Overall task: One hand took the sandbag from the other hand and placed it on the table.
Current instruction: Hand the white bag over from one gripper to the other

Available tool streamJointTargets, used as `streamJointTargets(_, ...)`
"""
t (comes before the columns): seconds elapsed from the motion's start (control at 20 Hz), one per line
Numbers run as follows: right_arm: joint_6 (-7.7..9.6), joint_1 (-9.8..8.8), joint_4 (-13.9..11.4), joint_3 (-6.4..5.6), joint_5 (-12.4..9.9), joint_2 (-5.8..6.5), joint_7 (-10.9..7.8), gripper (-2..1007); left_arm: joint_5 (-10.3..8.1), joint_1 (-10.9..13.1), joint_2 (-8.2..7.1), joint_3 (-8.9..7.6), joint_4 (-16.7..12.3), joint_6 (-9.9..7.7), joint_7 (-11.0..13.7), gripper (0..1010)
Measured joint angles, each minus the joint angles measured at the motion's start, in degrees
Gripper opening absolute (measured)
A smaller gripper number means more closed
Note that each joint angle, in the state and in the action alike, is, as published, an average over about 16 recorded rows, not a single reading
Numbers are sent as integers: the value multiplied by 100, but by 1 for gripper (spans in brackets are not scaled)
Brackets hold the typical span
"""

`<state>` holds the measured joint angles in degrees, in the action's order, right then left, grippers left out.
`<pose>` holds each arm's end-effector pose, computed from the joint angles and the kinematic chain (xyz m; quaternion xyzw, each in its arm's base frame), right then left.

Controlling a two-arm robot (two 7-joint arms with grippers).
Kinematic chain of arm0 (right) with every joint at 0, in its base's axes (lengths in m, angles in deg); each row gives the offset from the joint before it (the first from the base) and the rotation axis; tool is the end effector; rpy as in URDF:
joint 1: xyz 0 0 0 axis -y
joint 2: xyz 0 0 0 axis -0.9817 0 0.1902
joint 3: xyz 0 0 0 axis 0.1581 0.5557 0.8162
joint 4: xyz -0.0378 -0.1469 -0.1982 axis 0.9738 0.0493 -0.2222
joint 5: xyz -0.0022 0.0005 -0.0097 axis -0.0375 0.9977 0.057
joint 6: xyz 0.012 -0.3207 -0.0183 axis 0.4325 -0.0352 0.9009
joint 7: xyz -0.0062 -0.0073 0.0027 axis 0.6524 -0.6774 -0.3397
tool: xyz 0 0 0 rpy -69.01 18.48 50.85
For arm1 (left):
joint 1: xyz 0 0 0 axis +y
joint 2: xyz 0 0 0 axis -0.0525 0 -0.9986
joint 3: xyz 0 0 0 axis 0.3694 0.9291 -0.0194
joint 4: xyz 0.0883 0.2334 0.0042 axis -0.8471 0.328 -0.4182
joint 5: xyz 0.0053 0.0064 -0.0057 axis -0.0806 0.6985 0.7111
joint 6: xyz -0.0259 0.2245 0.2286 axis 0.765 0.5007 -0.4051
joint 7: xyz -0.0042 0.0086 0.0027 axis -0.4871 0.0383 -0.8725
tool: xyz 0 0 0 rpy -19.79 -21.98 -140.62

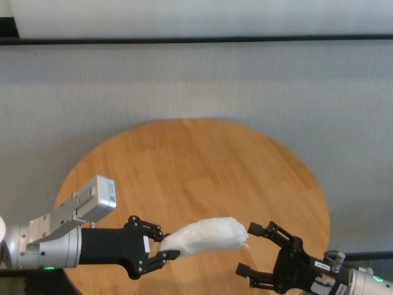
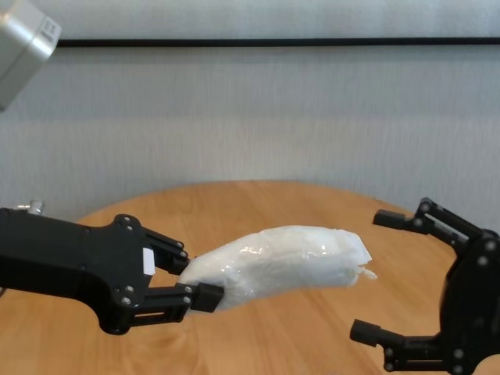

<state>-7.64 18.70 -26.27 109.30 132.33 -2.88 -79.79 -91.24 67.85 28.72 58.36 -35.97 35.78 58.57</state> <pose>0.3456 -0.0456 -0.2934 -0.1182 -0.6188 -0.1677 0.7583 0.3806 0.0351 -0.2032 0.1796 -0.0996 0.1198 0.9713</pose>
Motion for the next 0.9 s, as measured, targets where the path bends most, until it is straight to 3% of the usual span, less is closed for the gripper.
streamJointTargets(0.9,560,58,29,274,601,-261,448,1000,0,0,0,0,0,0,0,278)
